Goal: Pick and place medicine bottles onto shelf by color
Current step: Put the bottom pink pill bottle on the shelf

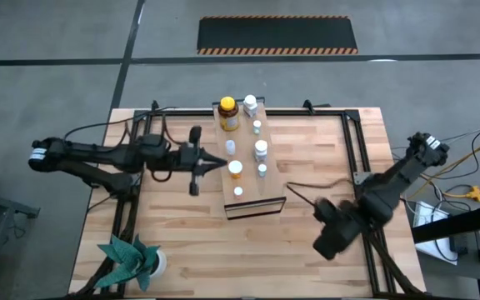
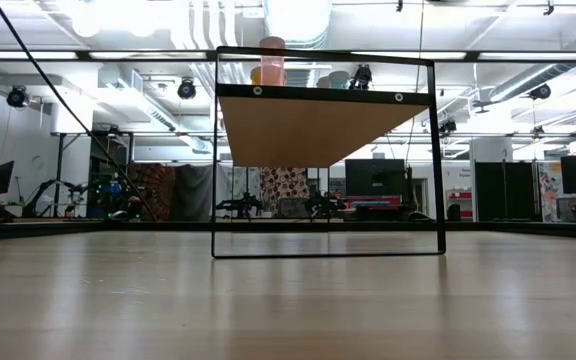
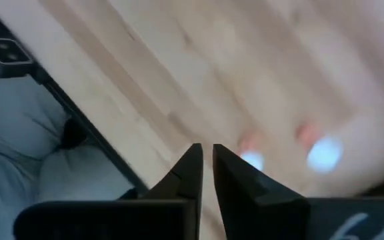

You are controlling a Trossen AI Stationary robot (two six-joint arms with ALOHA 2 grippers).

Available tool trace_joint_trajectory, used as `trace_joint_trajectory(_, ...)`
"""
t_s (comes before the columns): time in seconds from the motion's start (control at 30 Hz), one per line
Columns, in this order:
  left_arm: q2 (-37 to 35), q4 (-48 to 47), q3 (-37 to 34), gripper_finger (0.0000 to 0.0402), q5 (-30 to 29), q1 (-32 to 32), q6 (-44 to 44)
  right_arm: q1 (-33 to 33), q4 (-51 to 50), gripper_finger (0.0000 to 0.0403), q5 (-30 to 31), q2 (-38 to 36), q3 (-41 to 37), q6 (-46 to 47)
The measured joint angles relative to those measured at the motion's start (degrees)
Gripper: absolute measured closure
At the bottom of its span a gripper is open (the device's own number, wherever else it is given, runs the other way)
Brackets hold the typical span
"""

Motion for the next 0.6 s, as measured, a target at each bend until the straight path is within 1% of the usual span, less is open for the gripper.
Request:
trace_joint_trajectory(0.17,-0.40,0.09,0.00,0.0401,-0.02,-3.17,1.30,9.05,5.80,0.0388,0.09,0.02,-6.23,22.56)
trace_joint_trajectory(0.23,-0.37,0.09,0.00,0.0401,0.02,-3.40,1.36,11.51,9.25,0.0385,0.46,0.06,-8.35,29.48)
trace_joint_trajectory(0.3,-0.20,0.07,0.00,0.0401,-0.11,-3.38,1.38,13.11,11.50,0.0374,0.45,0.49,-10.11,34.99)
trace_joint_trajectory(0.4,0.19,0.02,-0.03,0.0401,-0.18,-3.29,1.62,14.55,12.98,0.0342,0.02,1.58,-11.84,39.77)
trace_joint_trajectory(0.5,0.49,-0.01,-0.05,0.0401,-0.17,-3.31,2.62,14.69,12.61,0.0296,-1.45,3.01,-12.66,41.01)
trace_joint_trajectory(0.6,0.47,0.11,-0.07,0.0401,-0.18,-3.31,2.73,14.61,11.52,0.0247,-0.81,4.07,-12.87,40.70)
